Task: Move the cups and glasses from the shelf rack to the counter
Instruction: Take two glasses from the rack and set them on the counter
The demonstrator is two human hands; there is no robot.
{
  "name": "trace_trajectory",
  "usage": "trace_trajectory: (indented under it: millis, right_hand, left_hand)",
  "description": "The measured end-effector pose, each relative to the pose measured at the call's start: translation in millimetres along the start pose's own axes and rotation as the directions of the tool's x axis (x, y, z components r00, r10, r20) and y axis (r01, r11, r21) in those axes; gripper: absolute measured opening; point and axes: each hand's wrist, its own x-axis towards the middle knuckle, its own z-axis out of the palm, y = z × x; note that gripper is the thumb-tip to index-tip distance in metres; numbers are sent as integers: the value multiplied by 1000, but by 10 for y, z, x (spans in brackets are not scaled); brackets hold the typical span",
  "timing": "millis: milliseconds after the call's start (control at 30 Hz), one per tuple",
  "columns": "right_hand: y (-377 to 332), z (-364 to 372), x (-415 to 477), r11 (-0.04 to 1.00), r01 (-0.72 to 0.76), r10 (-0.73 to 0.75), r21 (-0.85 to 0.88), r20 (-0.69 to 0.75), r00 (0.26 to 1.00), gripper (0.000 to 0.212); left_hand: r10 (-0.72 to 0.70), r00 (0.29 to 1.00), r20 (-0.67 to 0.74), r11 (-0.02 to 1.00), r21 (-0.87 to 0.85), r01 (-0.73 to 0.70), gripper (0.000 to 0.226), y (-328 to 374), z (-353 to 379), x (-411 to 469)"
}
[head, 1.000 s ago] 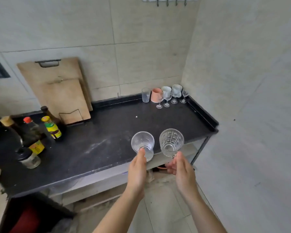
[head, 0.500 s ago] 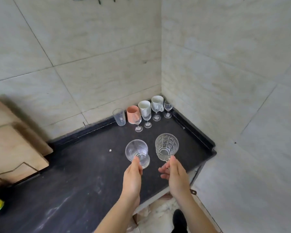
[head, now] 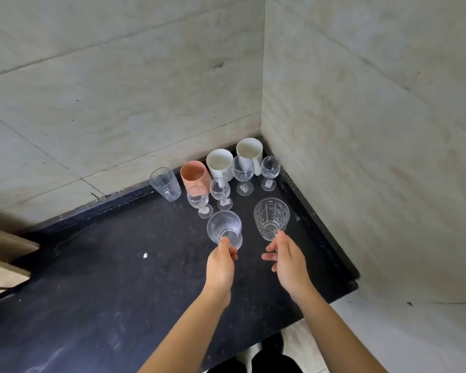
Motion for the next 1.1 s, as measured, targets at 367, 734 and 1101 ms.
trace_trajectory:
  millis: [367, 734, 1101]
  right_hand:
    - [18, 5, 799, 992, -72, 77, 105, -52, 996, 46]
    - [-51, 36, 1277, 962, -113, 120, 248, -12, 993, 44]
    - [53, 14, 1393, 983, -128, 132, 135, -22, 991, 40]
  left_hand:
    - [-4, 993, 122, 995, 103, -8, 45, 82, 522, 803]
    - [53, 984, 170, 990, 117, -74, 52, 197, 807, 1176]
    - [39, 970, 240, 985, 155, -78, 60, 254, 939, 1326]
